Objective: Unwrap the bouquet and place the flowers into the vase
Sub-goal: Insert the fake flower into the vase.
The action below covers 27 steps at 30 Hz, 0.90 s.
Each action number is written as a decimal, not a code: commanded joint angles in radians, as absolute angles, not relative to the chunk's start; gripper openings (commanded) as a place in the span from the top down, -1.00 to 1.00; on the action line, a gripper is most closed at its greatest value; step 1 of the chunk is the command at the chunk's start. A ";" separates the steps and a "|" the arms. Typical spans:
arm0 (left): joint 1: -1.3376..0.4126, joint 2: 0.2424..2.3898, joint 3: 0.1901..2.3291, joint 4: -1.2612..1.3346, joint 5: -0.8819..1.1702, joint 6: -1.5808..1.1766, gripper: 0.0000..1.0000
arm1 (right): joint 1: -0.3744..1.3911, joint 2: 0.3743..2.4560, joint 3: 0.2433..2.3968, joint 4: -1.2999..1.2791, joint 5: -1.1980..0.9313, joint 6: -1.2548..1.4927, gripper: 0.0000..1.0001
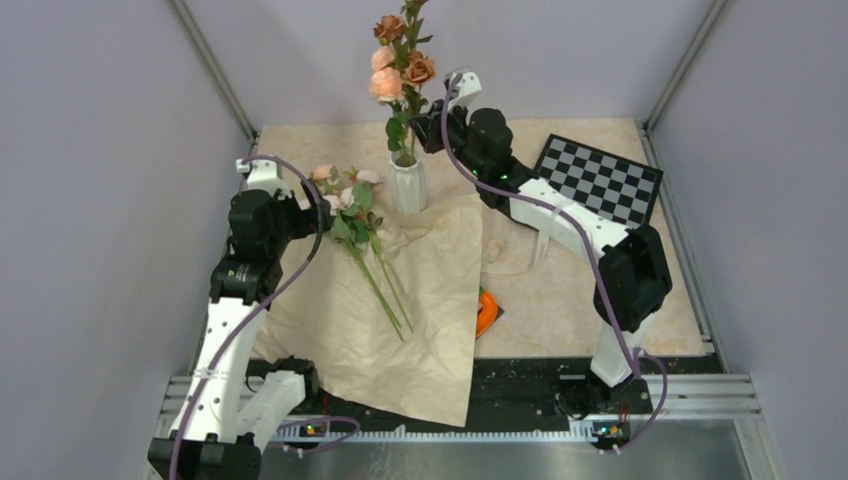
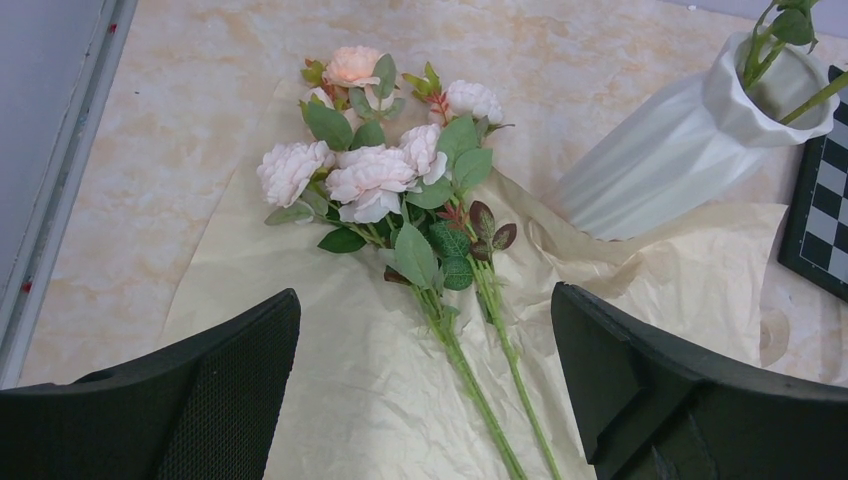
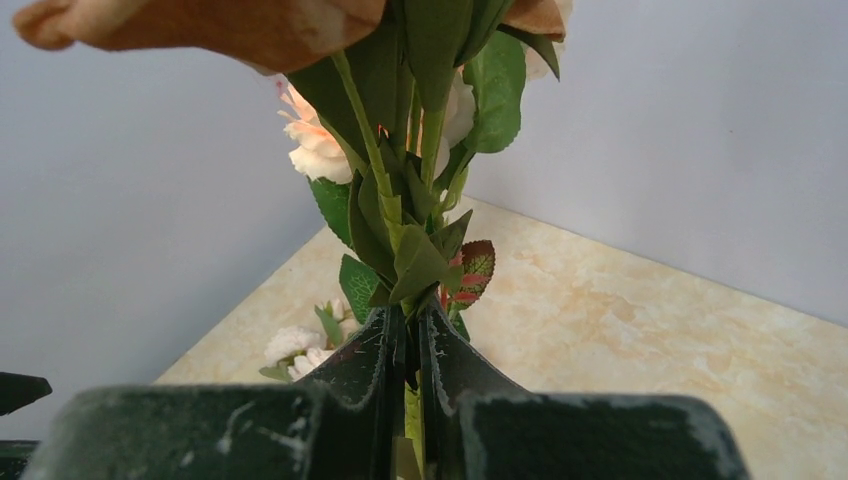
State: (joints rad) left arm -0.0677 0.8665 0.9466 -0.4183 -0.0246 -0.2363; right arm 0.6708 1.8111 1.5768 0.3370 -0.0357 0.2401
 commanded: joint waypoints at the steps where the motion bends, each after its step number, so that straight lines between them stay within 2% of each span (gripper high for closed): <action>1: -0.064 0.868 0.936 -0.370 -0.037 -0.229 -0.97 | 0.661 1.818 1.561 0.391 -0.048 0.265 1.00; 27: -0.064 0.870 0.922 -0.368 -0.037 -0.225 -0.97 | 0.661 1.874 1.504 0.383 -0.061 0.313 1.00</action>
